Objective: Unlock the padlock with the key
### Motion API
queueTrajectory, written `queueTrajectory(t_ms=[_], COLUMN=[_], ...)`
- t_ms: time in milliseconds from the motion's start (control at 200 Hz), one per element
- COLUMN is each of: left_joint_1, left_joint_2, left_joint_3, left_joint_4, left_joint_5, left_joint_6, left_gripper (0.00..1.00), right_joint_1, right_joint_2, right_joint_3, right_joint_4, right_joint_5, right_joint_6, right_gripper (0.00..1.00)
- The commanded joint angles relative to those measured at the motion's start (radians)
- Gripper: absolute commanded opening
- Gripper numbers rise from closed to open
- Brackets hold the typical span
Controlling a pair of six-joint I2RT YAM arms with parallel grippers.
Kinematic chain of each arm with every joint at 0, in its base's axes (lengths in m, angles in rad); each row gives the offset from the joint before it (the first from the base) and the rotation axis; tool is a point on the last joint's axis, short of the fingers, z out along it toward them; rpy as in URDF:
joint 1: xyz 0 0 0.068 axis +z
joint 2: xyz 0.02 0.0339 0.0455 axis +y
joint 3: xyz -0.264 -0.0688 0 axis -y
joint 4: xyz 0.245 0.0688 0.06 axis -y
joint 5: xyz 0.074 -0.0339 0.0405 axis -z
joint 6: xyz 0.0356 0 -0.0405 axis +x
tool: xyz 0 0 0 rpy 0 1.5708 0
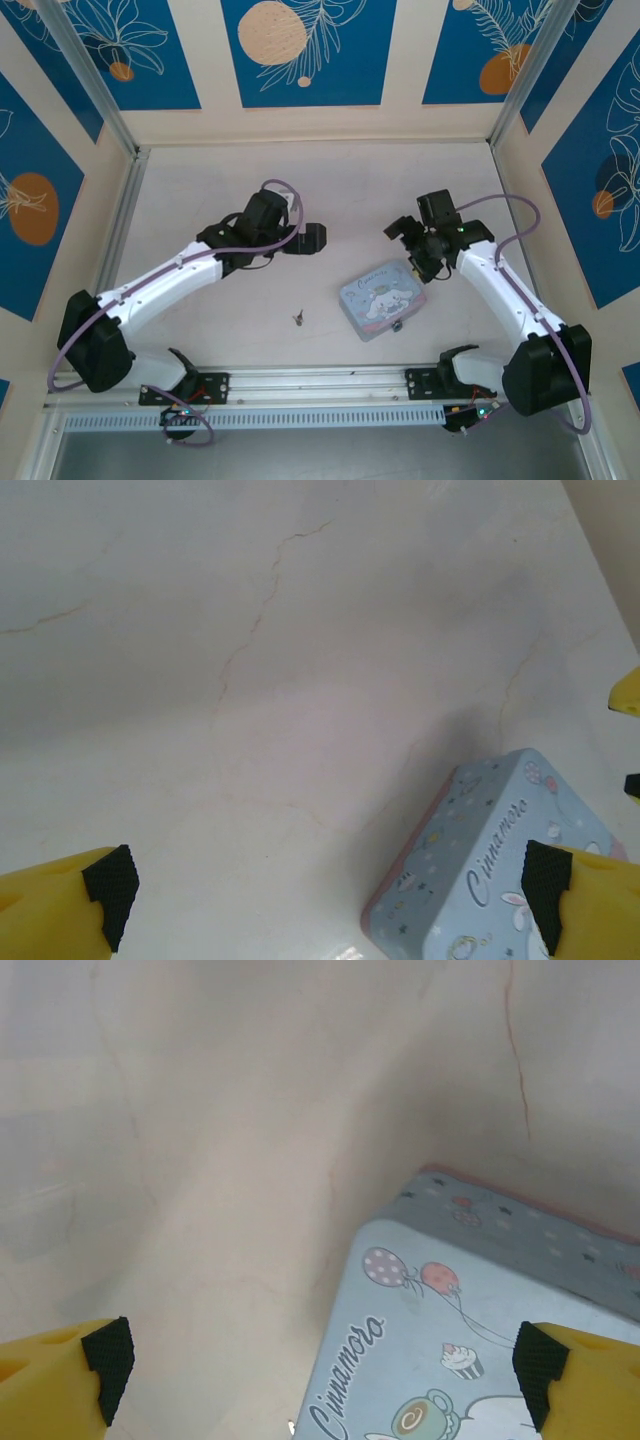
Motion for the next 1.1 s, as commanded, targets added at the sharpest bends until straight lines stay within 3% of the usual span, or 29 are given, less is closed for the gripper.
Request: queueTrajectory(t_ms=[0, 260, 545, 1095], left_joint_1=[-0.043, -0.216, -0.357, -0.369], left_joint_2=[-0.035, 0.009, 0.141, 0.303], left_joint_3=[-0.032, -0.089, -0.078, -0.047], left_joint_4=[-0.022, 0.048, 0.141, 0.292], left_joint_5=[0.044, 0.017, 0.005, 0.069], left_joint_6=[-0.104, -0.292, -0.422, -0.548], left_gripper=[1.0, 1.0, 1.0, 1.0], right_joint_1=[-0.037, -0.222, -0.276, -0.274], right_joint_2=[-0.028, -0.058, -0.05, -0.068], right_joint_3=[-0.018, -0.191, -0.232, -0.301], right_joint_4=[-0.025, 0.137, 0.185, 0.224], right_joint_5=[0.034, -0.19, -0.309, -0.377], right_joint_6=[-0.101, -0.235, -0.296, -0.254], right_gripper=[0.99, 1.0, 1.0, 0.99])
